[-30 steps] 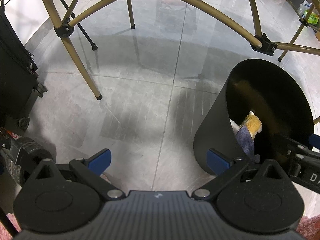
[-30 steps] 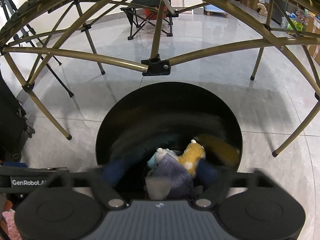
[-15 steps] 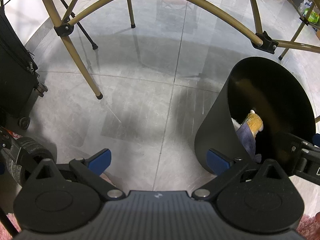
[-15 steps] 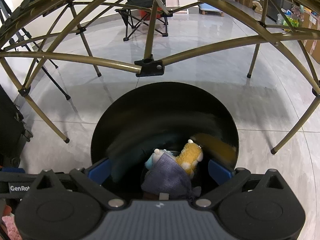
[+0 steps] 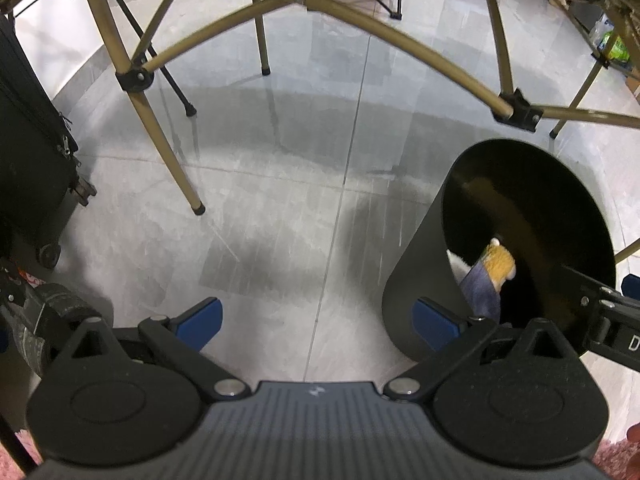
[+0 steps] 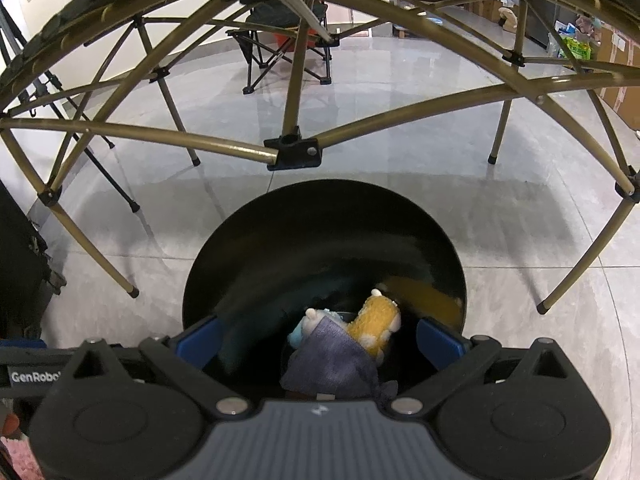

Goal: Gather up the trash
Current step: 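Raise both open tools out of the bin back toward the table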

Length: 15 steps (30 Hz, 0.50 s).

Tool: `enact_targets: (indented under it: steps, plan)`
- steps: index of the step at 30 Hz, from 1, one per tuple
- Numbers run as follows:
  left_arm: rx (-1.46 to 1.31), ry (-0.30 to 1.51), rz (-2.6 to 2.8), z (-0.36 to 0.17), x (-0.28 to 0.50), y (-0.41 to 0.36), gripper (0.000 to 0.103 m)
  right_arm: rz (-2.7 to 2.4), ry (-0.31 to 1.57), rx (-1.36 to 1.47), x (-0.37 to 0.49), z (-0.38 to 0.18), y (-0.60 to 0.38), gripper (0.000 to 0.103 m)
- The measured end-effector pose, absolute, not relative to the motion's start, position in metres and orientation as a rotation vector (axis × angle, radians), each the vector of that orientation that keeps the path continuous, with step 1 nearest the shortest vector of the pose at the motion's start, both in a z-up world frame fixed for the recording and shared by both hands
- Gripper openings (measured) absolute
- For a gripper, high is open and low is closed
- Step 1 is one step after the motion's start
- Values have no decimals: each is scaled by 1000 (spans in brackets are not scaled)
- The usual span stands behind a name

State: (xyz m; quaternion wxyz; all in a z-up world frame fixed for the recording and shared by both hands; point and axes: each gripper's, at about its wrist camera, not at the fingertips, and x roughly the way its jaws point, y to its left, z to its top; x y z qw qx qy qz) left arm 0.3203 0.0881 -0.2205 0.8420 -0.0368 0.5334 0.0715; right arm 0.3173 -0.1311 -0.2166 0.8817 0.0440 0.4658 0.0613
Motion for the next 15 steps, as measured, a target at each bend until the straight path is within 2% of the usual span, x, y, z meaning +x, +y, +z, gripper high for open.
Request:
enact_targets:
  steps: [9,15]
  plan:
    - [-79,995,150,-190,308,80,103,142,850,114,307,-180,-145,103]
    - [-100,871,147,-159,299,75,103,167,703,117,295,-149,-156,103]
